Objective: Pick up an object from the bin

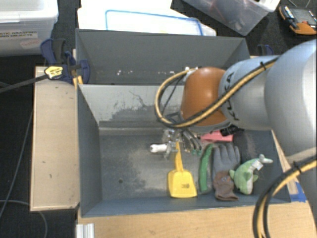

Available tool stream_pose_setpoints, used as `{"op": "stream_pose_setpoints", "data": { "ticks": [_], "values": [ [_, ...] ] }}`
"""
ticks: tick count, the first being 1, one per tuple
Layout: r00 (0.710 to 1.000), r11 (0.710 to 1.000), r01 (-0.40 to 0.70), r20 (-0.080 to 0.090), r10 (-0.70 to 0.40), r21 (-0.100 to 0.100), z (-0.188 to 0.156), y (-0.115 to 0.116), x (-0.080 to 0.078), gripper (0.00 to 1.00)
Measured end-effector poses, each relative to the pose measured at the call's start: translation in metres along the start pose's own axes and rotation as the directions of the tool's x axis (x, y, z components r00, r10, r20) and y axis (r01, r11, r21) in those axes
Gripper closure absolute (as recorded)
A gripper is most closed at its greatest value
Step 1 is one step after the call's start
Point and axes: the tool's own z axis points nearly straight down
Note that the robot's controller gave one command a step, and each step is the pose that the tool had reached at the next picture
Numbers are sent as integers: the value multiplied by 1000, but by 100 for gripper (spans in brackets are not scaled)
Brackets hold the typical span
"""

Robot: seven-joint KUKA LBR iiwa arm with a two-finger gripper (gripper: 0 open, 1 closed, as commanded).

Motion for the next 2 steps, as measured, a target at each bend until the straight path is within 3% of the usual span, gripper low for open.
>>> {"op": "stream_pose_setpoints", "data": {
  "ticks": [1,2],
  "values": [
    [1000,1000,-1,1,1,0,-1,0,0,100],
    [1000,1000,-1,-5,1,0,-37,0,1,100]
  ]
}}
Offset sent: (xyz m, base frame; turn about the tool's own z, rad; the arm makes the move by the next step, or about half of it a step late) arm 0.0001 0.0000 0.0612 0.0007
